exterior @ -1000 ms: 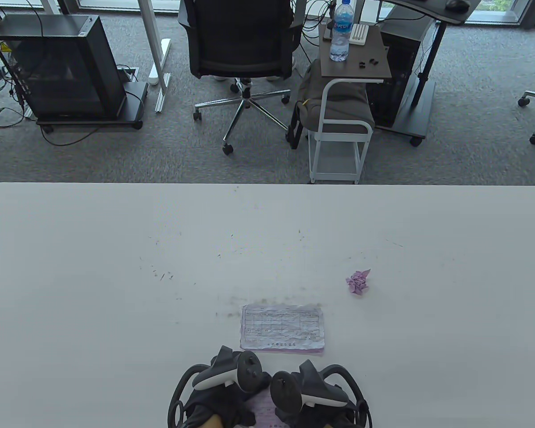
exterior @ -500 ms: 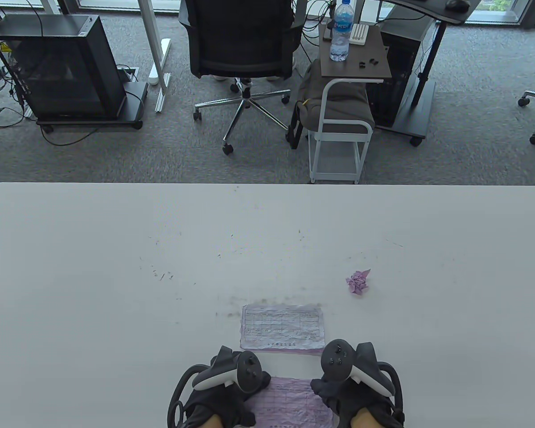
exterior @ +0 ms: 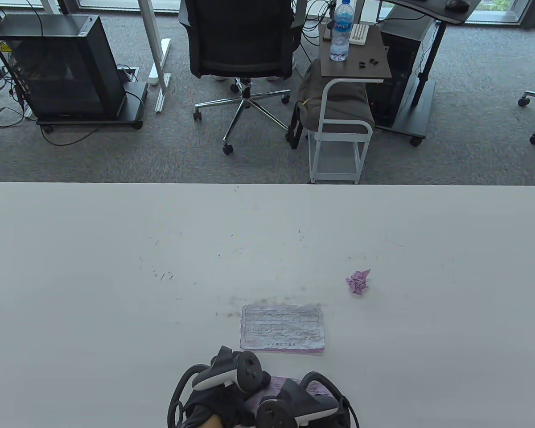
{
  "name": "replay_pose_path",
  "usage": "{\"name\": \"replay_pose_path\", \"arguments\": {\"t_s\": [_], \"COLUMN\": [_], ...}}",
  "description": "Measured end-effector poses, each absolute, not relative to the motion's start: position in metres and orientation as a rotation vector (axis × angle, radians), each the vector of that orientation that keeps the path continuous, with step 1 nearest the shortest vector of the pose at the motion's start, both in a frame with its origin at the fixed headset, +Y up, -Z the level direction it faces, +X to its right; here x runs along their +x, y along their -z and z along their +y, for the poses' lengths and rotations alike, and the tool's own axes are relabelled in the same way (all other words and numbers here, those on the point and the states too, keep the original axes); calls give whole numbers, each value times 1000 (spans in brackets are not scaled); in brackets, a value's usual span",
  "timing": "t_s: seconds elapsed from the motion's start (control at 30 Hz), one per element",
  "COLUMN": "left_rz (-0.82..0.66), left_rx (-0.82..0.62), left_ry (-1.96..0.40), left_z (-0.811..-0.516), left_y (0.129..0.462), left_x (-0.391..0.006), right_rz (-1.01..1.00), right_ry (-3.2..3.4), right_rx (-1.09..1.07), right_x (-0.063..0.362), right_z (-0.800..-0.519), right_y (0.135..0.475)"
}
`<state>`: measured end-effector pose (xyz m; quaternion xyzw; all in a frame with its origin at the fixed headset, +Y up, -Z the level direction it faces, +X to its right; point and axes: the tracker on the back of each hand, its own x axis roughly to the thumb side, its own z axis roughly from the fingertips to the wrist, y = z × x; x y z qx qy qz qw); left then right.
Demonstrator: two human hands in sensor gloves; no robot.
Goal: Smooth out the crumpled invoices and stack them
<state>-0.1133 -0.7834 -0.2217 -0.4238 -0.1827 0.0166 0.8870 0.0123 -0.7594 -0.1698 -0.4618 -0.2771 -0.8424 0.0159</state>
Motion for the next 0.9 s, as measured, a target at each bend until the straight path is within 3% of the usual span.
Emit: {"name": "replay_pose_path", "arguments": {"t_s": [0.07, 0.17, 0.3, 0.53, 0.9], "left_rz": [-381, -382, -380, -376, -378], "left_rx": [-879, -882, -881, -880, -874], "left_ry": [-32, -29, -29, -29, -31], "left_z": [-783, -783, -783, -783, -783], "left_y": [222, 223, 222, 221, 221], "left_x": [-113, -113, -112, -112, -111], "right_rz": [-877, -1138, -1260, -1298, -1319], "right_ry": [2688, 2827, 2927, 2927, 2963], "right_rx": [-1416, -1283, -1131, -926, -773], "right_x": [16, 29, 48, 64, 81], "right_z": [-759, -760, -760, -762, -766], "right_y": [175, 188, 199, 206, 211]}}
